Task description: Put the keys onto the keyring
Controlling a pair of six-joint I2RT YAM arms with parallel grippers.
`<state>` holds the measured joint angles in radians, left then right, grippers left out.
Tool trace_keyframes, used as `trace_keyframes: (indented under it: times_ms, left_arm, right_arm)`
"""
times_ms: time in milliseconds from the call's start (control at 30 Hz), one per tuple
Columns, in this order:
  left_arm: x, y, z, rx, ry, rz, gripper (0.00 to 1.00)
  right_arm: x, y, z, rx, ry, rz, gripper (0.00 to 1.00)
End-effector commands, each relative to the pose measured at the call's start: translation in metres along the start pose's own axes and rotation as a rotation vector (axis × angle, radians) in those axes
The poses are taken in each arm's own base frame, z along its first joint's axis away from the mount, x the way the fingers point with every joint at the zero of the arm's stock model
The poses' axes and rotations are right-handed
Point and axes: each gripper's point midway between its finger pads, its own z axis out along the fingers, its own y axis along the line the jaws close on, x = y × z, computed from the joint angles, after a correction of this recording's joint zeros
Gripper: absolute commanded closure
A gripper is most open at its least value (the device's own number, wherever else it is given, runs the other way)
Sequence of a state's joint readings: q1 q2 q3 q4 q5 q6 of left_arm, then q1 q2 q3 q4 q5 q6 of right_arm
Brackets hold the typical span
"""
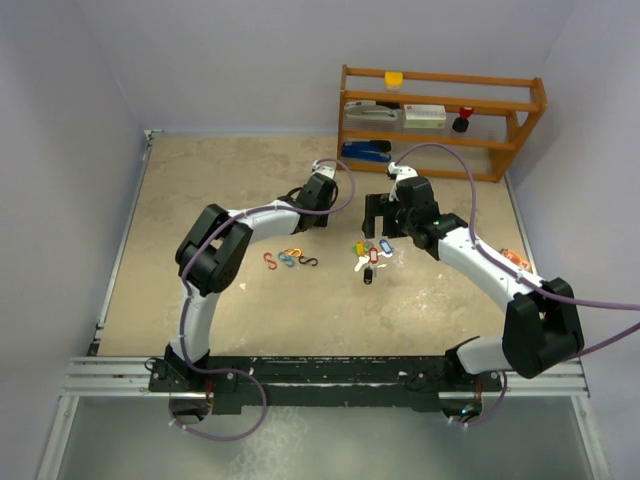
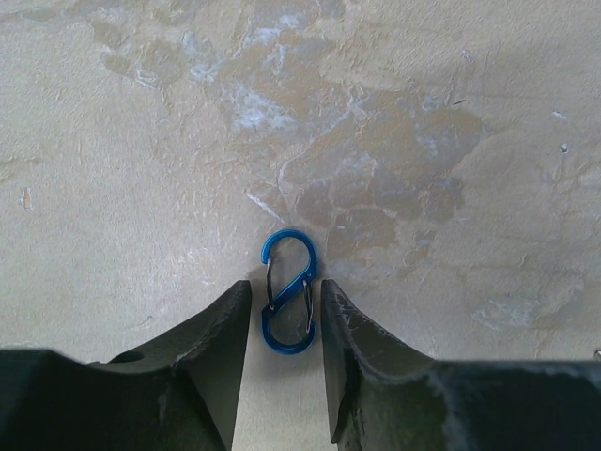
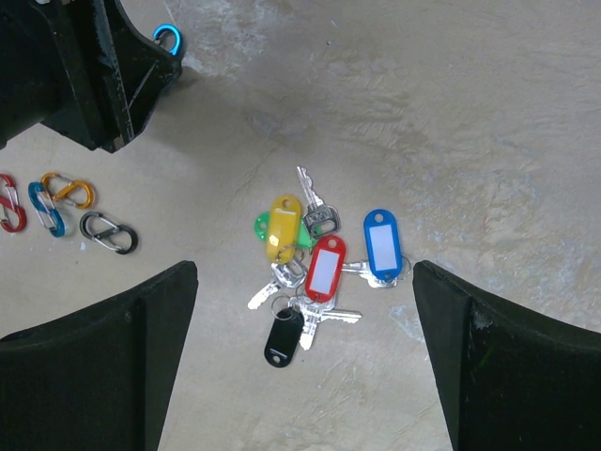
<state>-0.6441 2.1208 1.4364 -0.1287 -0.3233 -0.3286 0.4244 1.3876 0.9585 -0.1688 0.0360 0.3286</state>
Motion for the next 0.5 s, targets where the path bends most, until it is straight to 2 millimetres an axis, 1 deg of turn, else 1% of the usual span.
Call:
trace_keyframes:
  times_ms: [0,133,467]
  left_arm:
    - [-0.0079,-0.0017,0.0006,-0.014,-0.019,0.013,0.68]
    - [-0.0088,-0.0018,0.0017,-0.014,-0.021,0.012,0.71]
    - [-0.0109,-0.0018,0.0035,-0.019,-0.030,0.011,0.70]
  right_arm:
    - [-0.0041,-0.0025,0.0012,0.012,-0.014,-0.006,0.00]
    - [-0.0033,-0.0024,0.0012,0.011,-0.011,-0.006,0.00]
    - [-0.0009,-0.0037,0.0017,0.015,-0.008,-0.005,0.00]
